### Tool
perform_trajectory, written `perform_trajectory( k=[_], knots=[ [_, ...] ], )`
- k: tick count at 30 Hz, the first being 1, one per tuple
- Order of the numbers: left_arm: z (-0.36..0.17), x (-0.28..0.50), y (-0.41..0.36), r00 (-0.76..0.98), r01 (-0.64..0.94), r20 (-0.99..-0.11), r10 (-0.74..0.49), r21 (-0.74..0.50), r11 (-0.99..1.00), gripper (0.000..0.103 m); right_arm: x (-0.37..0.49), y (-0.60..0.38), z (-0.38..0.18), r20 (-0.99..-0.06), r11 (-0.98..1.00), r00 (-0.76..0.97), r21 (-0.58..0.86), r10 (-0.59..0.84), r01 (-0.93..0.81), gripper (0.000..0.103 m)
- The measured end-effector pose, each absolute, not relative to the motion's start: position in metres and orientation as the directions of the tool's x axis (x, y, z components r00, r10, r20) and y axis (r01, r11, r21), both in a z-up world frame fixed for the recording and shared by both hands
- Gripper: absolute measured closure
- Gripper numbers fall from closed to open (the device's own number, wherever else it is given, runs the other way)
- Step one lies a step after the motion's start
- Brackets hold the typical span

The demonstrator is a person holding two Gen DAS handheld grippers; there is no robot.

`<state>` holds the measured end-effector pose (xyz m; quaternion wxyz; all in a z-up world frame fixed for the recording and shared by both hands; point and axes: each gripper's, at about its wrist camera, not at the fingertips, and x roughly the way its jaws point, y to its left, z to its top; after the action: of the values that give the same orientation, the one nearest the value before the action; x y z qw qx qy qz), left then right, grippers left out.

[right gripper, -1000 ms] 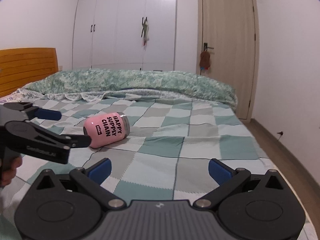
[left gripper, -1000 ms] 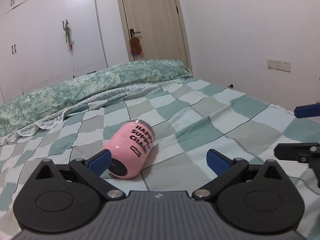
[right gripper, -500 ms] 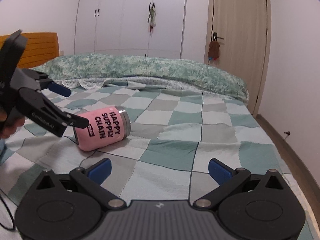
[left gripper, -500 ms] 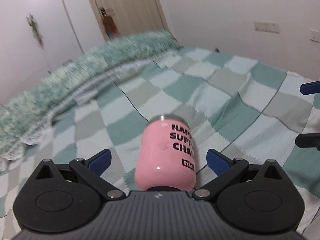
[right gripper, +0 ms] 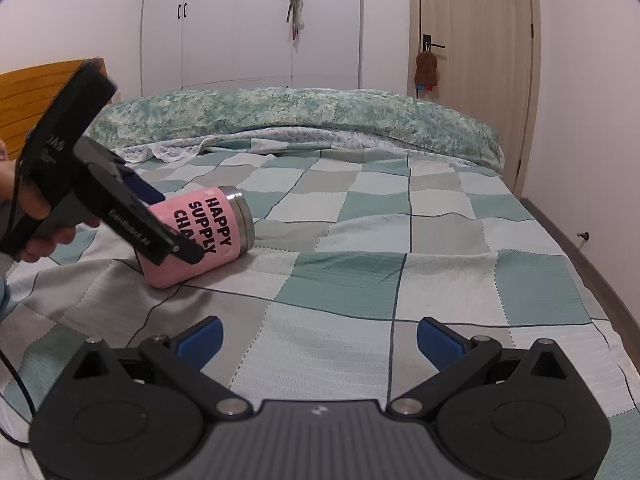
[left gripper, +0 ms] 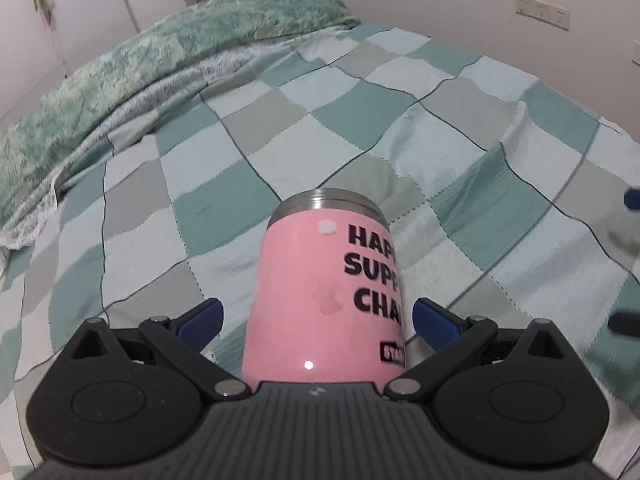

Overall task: Flip cup upright
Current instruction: 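Close the left gripper around the pink tumbler's body, then lift the pink tumbler with the left gripper and carry it aside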

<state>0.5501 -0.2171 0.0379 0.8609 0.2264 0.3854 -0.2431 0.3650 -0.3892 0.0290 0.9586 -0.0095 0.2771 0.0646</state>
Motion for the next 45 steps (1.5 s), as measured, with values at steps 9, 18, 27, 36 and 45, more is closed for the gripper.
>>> perform_trajectory(
  k=[9, 18, 27, 36, 45],
  knots=[
    [0.022, 0.55, -0.222, 0.566, 0.575, -0.802, -0.192, 0.217, 0.789, 0.018, 0.38, -0.389, 0.019, -0.56, 0.997, 0.826, 0.002, 0.068, -0.08, 0.0],
    [0.018, 0.543, -0.223, 0.616, 0.573, -0.762, -0.201, 0.258, 0.778, 0.018, 0.41, -0.394, 0.013, -0.564, 0.999, 0.825, -0.019, -0.04, 0.035, 0.0],
    [0.016, 0.534, -0.225, 0.668, 0.565, -0.716, -0.204, 0.31, 0.765, 0.019, 0.414, -0.393, 0.009, -0.567, 1.0, 0.823, -0.011, -0.029, 0.028, 0.0],
    [0.042, 0.519, -0.221, 0.691, 0.541, -0.694, -0.202, 0.311, 0.781, 0.019, 0.402, -0.395, 0.025, -0.535, 1.0, 0.845, 0.011, -0.009, 0.018, 0.0],
    [0.081, 0.469, -0.225, 0.703, 0.54, -0.678, -0.214, 0.314, 0.781, 0.019, 0.363, -0.394, 0.061, -0.503, 1.0, 0.864, 0.021, 0.02, -0.011, 0.0]
  ],
)
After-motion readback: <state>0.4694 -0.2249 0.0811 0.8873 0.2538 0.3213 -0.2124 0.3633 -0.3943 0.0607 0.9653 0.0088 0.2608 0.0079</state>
